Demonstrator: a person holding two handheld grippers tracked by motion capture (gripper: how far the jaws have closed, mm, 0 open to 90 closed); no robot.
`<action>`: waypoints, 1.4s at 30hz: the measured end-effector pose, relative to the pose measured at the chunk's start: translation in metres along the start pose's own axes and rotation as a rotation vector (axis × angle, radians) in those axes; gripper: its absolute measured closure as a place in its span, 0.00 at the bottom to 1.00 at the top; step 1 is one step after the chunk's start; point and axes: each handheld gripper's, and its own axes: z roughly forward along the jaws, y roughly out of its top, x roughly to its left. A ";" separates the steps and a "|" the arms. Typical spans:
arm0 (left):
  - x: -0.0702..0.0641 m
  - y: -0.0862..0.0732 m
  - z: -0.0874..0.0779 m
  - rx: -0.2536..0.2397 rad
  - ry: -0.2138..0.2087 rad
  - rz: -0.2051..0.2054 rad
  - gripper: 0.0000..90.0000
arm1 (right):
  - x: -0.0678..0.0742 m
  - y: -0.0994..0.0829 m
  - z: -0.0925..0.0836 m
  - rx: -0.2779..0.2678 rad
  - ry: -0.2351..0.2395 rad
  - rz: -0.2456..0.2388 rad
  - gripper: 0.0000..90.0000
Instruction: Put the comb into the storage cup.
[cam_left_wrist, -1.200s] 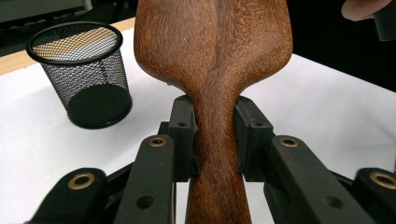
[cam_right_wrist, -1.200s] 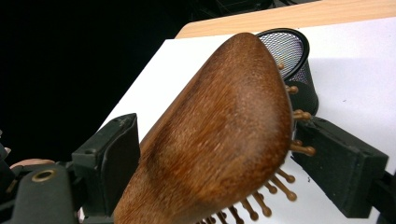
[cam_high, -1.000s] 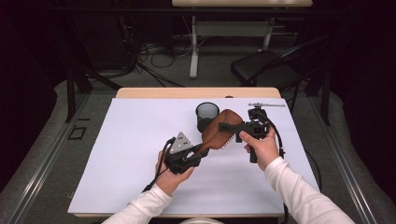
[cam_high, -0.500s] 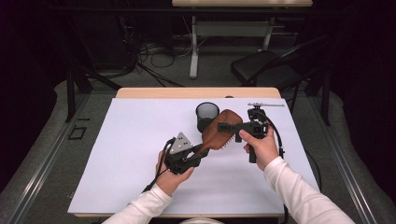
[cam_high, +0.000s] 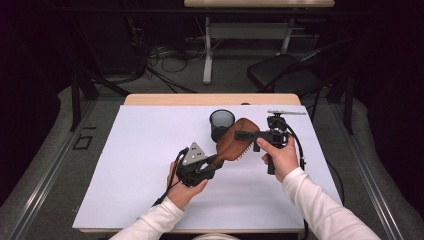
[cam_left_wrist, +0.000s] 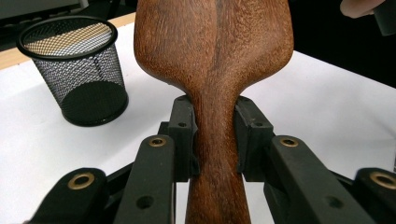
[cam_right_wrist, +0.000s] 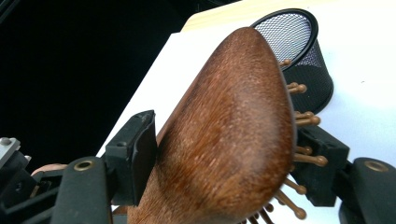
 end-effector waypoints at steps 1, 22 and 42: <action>0.000 0.000 0.000 0.001 -0.001 -0.002 0.80 | 0.000 0.000 0.000 -0.002 0.000 0.002 0.35; 0.003 -0.003 0.001 0.005 0.013 0.010 0.80 | -0.001 0.002 -0.003 -0.027 0.077 0.061 0.46; 0.004 -0.007 0.005 0.021 0.015 0.014 0.80 | 0.000 0.002 -0.003 -0.032 0.108 0.073 0.52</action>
